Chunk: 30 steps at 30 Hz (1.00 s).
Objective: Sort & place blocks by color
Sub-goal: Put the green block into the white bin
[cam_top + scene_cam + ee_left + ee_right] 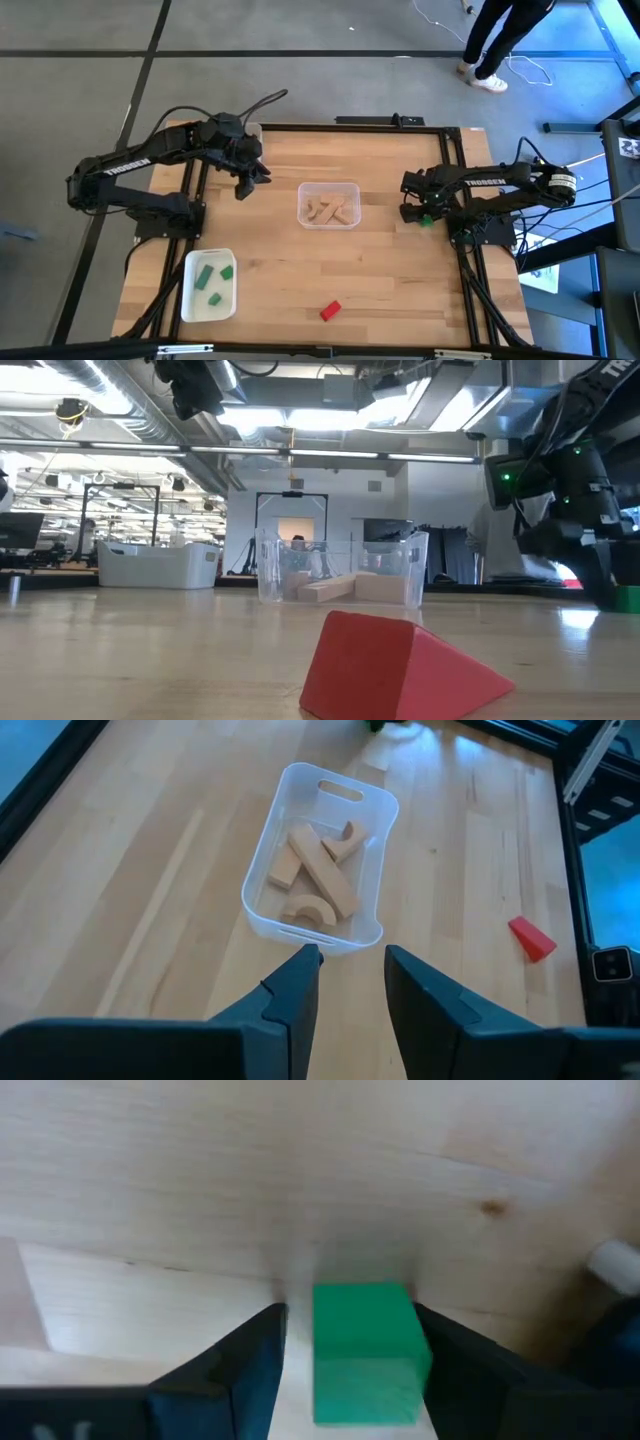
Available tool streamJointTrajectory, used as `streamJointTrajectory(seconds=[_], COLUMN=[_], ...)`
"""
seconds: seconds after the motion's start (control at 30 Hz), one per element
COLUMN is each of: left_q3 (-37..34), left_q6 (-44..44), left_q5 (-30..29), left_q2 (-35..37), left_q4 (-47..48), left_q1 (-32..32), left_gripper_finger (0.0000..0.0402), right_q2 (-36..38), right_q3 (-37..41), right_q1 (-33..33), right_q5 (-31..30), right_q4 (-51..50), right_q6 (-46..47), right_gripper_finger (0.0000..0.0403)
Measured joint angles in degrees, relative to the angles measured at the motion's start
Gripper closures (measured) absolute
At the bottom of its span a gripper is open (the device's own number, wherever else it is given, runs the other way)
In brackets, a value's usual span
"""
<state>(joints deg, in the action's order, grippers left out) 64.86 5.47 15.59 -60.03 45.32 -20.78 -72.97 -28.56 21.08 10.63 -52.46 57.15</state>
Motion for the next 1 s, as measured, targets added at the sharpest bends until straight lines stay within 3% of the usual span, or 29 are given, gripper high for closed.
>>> streamJointTrajectory(seconds=[0.47, 0.7, 0.8, 0.9, 1.0], left_q3=[0.0, 0.0, 0.0, 0.0, 0.0], left_q6=[-0.04, -0.06, 0.0, 1.71, 4.68], left_q5=[-0.04, -0.07, -0.09, -0.41, -2.14], left_q2=[0.02, 0.02, 0.02, 0.02, 0.02], left_q4=[0.0, 0.02, 0.02, 0.02, 0.02], left_q1=[0.0, 0.0, 0.0, 0.0, 0.01], left_gripper_finger=[0.0294, 0.0294, 0.0294, 0.0294, 0.0294], right_q2=[0.04, 0.04, 0.04, -0.28, -0.19], right_q3=[1.22, 1.25, 1.04, -0.52, -4.25], right_q1=[0.0, -0.02, -0.02, -0.09, 0.07], right_q5=[-0.09, -0.12, -0.7, -2.75, -9.51], right_q4=[2.22, 2.72, 3.03, 2.75, 6.54], right_q6=[1.08, 1.08, 0.91, -0.85, -3.66], right_gripper_finger=[0.0199, 0.0273, 0.0273, 0.0273, 0.0273])
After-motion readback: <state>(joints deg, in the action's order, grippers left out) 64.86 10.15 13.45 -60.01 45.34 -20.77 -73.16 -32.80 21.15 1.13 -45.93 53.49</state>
